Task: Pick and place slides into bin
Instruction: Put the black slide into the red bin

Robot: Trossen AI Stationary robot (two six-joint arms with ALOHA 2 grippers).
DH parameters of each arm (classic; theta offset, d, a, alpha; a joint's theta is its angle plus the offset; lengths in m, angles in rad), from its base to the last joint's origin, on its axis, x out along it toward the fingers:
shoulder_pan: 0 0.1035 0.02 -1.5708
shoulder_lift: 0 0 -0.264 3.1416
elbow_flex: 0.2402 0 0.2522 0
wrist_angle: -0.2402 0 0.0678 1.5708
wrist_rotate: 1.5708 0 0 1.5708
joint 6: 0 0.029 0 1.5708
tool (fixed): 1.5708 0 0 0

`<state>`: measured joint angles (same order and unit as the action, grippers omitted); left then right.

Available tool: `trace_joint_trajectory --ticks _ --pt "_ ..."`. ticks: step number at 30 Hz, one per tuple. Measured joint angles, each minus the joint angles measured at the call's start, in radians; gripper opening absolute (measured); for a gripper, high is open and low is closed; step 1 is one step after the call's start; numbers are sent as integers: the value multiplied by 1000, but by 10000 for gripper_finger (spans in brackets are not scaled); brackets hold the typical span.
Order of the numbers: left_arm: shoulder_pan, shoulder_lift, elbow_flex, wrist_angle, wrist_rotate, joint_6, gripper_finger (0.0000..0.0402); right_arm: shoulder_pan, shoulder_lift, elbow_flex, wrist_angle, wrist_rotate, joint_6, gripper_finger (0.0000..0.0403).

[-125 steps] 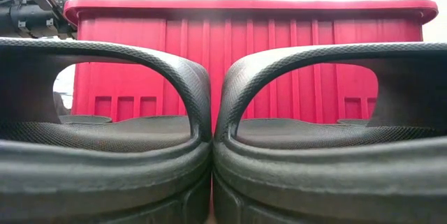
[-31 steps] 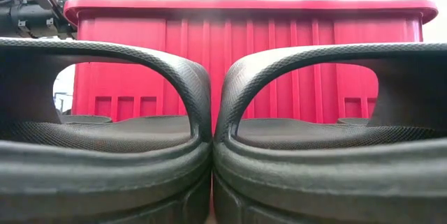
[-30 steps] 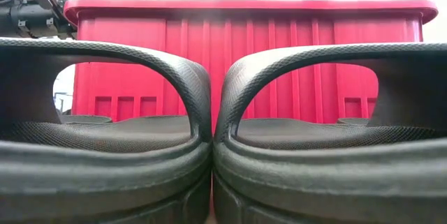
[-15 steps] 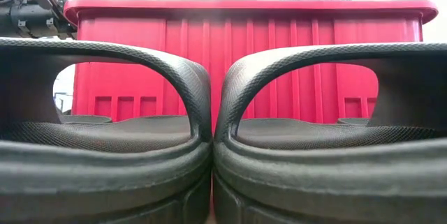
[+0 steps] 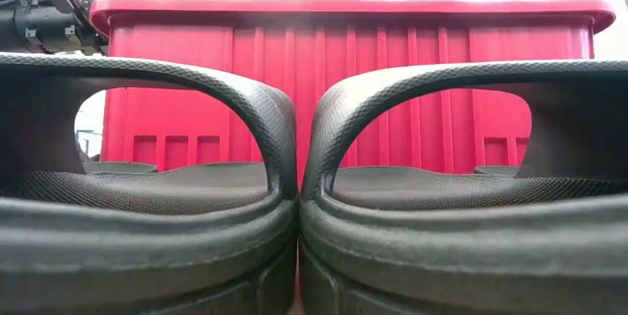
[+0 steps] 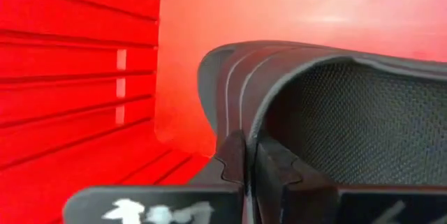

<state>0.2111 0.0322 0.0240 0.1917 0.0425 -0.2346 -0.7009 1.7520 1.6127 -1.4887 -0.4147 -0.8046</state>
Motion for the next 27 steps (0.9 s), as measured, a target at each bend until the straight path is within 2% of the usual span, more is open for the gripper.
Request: trace_joint_trajectory --ticks 9,20,27 --pt "0 0 0 0 0 -1 24 -35 80 -5 -15 -5 -72 1" --pt "0 0 0 0 -4 0 24 -64 84 -196 44 -3 -77 1" --pt "0 0 0 -1 -14 1 24 -85 83 -240 101 -8 -56 1"
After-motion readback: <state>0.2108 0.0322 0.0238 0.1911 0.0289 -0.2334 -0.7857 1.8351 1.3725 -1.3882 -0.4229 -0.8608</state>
